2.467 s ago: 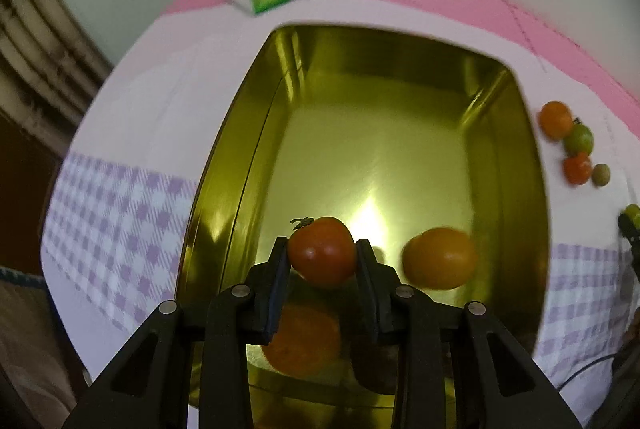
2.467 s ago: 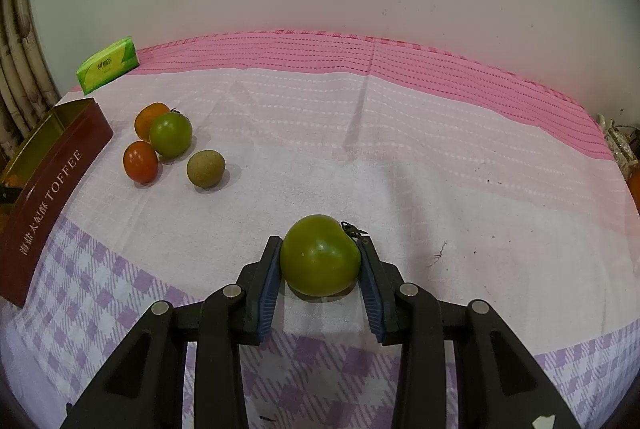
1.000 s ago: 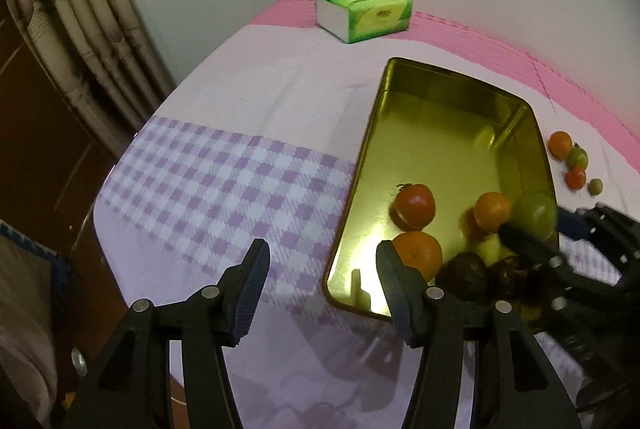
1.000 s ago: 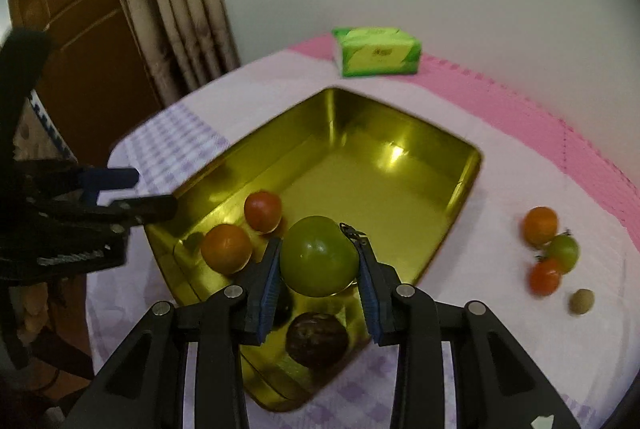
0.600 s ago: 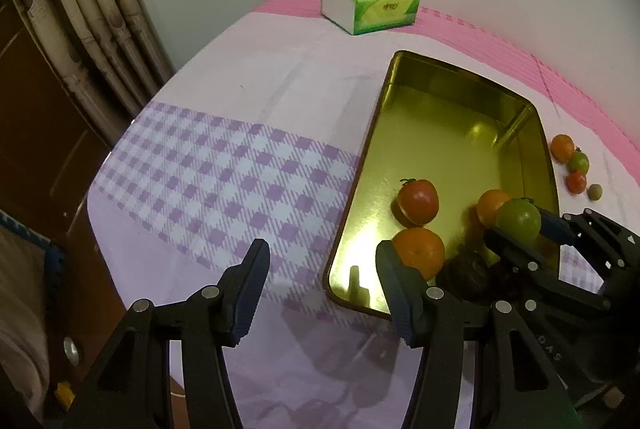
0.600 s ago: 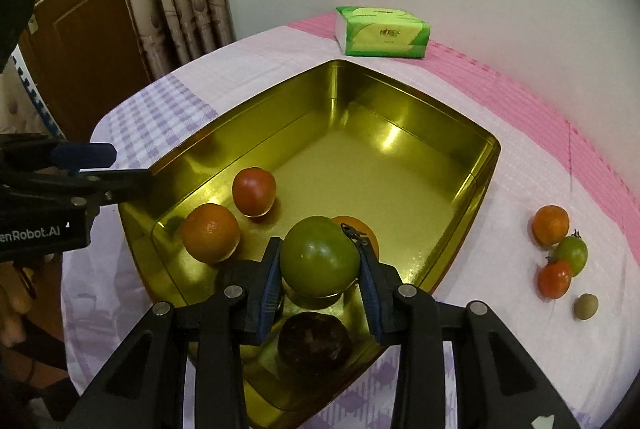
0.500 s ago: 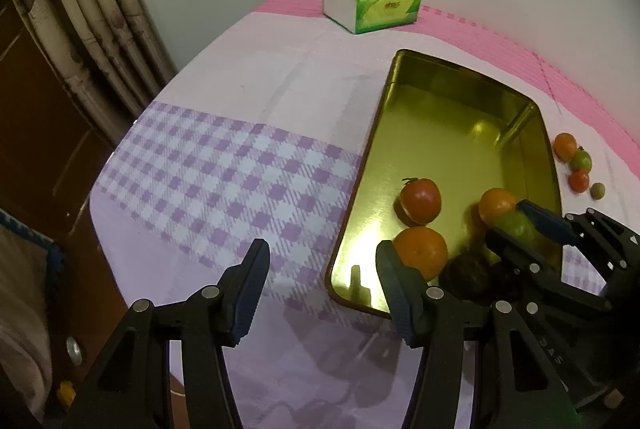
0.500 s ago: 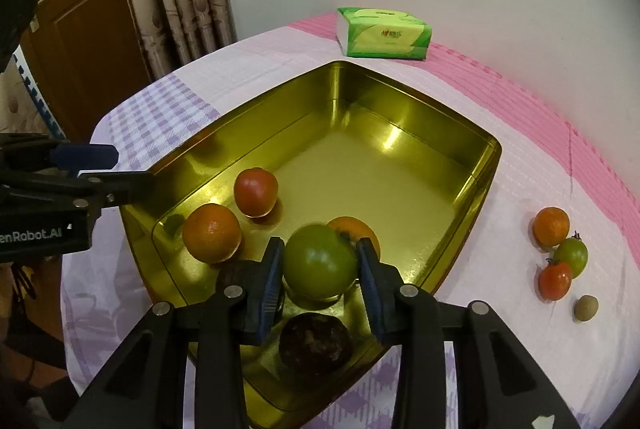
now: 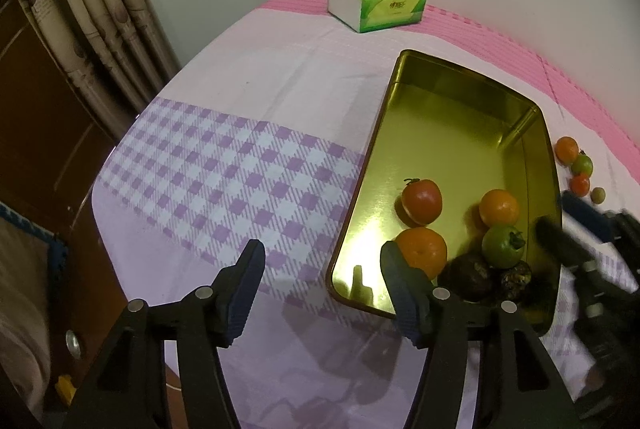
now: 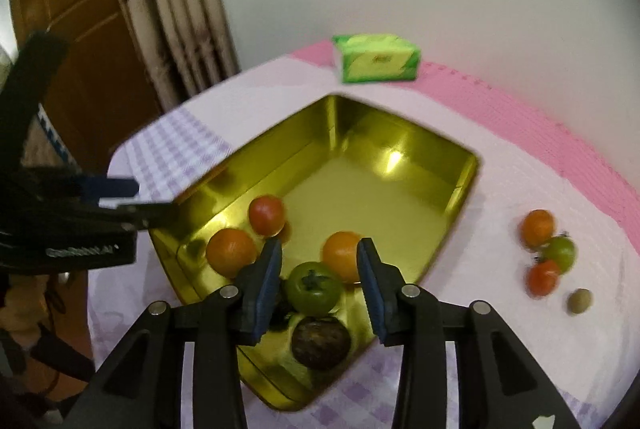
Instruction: Organize fruits
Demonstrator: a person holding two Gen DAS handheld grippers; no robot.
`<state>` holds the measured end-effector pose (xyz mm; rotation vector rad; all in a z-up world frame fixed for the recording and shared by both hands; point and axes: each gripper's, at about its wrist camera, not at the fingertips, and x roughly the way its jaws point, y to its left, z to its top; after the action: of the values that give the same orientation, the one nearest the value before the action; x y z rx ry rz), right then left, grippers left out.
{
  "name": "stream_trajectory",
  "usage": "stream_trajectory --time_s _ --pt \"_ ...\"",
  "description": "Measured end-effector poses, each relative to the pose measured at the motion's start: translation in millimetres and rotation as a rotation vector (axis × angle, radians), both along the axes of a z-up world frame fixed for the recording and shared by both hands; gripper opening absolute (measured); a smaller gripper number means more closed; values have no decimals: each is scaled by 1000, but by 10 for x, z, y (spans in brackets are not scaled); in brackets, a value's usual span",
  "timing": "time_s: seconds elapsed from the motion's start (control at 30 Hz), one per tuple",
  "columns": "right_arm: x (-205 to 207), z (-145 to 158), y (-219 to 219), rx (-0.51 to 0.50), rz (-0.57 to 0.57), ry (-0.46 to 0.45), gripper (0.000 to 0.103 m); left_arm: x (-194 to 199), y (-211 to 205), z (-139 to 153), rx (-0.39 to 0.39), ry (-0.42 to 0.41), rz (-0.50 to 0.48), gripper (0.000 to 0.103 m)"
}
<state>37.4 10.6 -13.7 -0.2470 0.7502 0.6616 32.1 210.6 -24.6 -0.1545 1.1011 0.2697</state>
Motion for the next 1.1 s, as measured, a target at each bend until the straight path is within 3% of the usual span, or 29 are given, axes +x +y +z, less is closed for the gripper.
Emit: stream_trajectory --time_s 0.2,0.37,0.47,0.7,0.87,1.1 --pt "183 49 -709 -6 -185 -32 43 3 6 -1 2 -1 1 63" --pt "449 -133 -1450 -28 -372 3 41 1 6 -1 -3 -3 -1 63" --pt "553 -255 -1741 -36 -428 19 39 6 -45 10 5 -12 -9 63" --pt "812 -460 -1881 -42 -446 37 38 27 -264 57 -23 -26 -60 63" --pt "955 -505 -1878 -67 -440 22 38 129 -542 100 -1 -18 -114 63" --pt "994 -524 -1920 -82 -424 2 25 454 -1077 182 -36 -18 -204 63"
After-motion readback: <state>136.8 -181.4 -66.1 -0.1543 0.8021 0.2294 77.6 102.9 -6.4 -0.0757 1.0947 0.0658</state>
